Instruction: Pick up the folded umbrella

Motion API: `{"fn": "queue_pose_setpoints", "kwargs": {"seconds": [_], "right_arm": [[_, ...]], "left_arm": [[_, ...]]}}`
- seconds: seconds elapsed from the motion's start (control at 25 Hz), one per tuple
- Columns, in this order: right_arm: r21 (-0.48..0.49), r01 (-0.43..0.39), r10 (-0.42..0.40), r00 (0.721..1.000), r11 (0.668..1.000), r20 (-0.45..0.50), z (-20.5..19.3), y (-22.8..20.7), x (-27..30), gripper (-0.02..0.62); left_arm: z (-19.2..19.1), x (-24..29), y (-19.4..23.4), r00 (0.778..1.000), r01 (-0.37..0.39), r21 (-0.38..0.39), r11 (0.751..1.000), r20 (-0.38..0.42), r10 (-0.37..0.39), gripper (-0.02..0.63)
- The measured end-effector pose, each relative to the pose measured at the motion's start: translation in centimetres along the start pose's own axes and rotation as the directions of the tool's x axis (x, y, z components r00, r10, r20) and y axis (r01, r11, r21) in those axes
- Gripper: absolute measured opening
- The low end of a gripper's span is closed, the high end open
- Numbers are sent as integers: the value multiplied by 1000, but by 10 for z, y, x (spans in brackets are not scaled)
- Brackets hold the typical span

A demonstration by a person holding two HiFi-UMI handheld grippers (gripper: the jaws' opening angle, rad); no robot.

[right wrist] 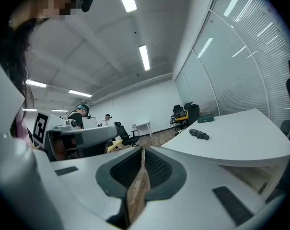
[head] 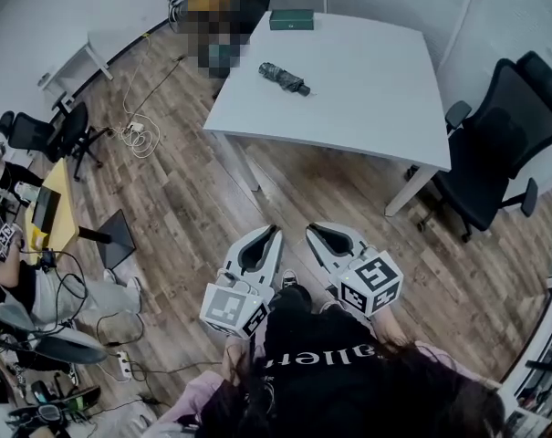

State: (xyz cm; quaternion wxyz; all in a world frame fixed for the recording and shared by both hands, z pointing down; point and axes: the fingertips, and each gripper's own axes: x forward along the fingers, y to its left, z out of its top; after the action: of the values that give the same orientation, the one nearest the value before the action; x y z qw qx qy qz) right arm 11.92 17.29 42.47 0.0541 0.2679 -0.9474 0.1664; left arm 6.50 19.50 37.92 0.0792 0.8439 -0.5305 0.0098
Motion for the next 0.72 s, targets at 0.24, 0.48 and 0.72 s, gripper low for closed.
{"fn": "queue_pose_setpoints", "kwargs": {"seconds": [0.24,0.48,0.72], "right_arm": [[-3,-4,4,1000,1000,-4,16,-4,44,35],[2,18,-18,1000,1000,-6,29,-12,83,35],[18,72,-73,997,997,8,36,-20,113,35]], "left_arm": [[18,15,45,1000,5,12,1000,22,-6,41],[28,32,81,999,38,37,999,28,-39,41],[26,41,110,996,86,44,995,10,-86,41]]}}
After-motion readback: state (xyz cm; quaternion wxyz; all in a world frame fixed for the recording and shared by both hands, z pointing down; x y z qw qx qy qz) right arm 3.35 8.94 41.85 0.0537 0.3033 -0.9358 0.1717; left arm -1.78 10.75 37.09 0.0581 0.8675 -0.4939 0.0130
